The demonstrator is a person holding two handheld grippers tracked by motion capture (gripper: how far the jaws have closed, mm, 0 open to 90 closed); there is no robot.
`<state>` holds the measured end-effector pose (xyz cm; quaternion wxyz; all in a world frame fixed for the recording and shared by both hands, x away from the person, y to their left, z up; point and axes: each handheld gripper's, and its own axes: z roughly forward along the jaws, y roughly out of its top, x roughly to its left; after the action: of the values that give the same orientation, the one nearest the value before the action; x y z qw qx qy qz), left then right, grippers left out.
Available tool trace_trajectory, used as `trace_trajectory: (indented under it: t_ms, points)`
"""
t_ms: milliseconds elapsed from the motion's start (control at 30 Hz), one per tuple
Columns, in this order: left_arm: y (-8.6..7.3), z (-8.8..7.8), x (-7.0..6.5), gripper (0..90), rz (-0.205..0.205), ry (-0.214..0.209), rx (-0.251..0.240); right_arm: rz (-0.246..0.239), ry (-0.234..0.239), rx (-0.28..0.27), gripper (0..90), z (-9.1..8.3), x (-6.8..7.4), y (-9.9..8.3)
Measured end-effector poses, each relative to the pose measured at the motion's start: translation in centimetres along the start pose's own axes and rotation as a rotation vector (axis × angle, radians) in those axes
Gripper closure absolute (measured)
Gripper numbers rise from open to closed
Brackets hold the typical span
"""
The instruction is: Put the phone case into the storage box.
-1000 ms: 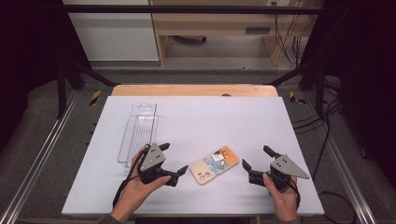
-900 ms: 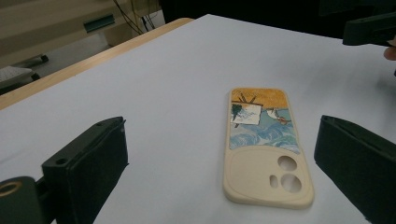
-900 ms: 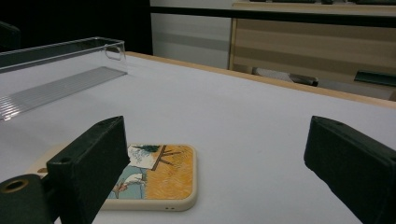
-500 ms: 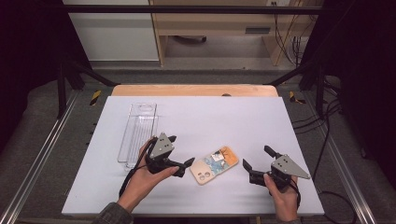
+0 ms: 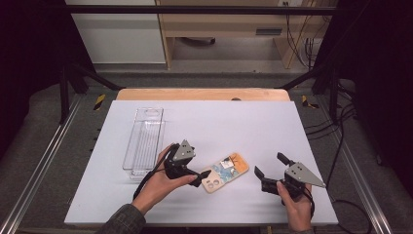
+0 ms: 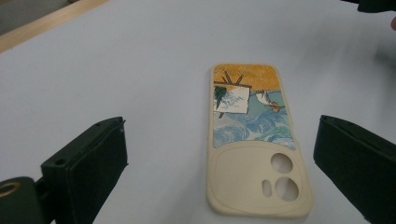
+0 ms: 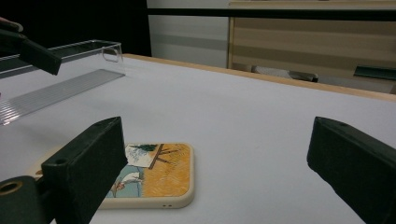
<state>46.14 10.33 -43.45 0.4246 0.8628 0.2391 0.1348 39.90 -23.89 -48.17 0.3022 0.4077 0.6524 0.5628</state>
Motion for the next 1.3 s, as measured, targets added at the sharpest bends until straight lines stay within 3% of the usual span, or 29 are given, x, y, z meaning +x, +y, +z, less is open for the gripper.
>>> trace_trajectory:
  t_ms: [333,633,933,1300]
  points:
    - [-0.5,2.3,-0.2,2.8,-0.020,-0.037,0.056,-0.009,0.013,0.011,4.4,0.4,0.3,0.0]
    - [-0.9,4.4,-1.1,3.2,-0.006,-0.066,0.107,-0.001,0.020,0.015,4.5,0.4,0.3,0.0]
    - [-1.3,5.5,-2.1,3.2,0.006,-0.104,0.150,0.002,0.023,0.020,4.4,0.4,0.3,0.0]
    - [-1.5,6.4,-2.7,3.2,0.019,-0.104,0.185,0.008,0.031,0.020,4.3,0.4,0.3,0.0]
